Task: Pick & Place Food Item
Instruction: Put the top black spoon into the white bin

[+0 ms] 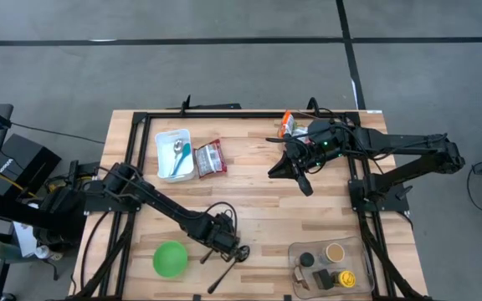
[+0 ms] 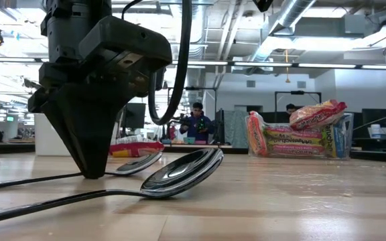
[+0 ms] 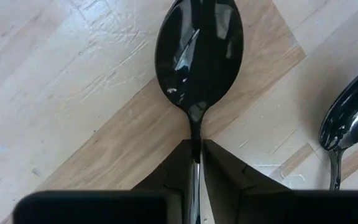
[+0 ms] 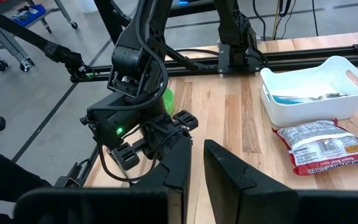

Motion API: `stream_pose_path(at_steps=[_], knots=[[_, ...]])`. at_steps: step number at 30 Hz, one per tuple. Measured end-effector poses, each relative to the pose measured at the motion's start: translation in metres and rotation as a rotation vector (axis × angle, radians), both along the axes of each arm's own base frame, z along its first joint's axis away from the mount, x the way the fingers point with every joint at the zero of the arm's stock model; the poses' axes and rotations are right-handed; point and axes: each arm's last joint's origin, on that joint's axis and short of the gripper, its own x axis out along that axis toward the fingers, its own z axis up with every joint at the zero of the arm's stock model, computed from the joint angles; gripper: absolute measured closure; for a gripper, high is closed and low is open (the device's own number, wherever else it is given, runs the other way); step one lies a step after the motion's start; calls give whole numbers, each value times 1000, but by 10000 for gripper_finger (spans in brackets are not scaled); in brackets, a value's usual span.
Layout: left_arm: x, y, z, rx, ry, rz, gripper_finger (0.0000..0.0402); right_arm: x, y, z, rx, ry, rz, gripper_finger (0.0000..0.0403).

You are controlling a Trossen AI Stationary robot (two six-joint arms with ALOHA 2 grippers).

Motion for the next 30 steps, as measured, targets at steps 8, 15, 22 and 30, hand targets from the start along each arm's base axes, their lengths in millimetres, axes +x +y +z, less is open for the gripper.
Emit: stream_pose_path(at_steps=[8,15,22,30], knots=[[-4,2,7,18,13,-78,345,0,0,0,0,1,0,363],[-20,13,17,96,143,-15,377,0,0,0,-7,-10,3,363],[-18,12,19,98,95,-19,395,1,0,2,-7,-22,3,363],[-17,12,23,91,79,-54,365,1,0,1,-2,-19,1,363]])
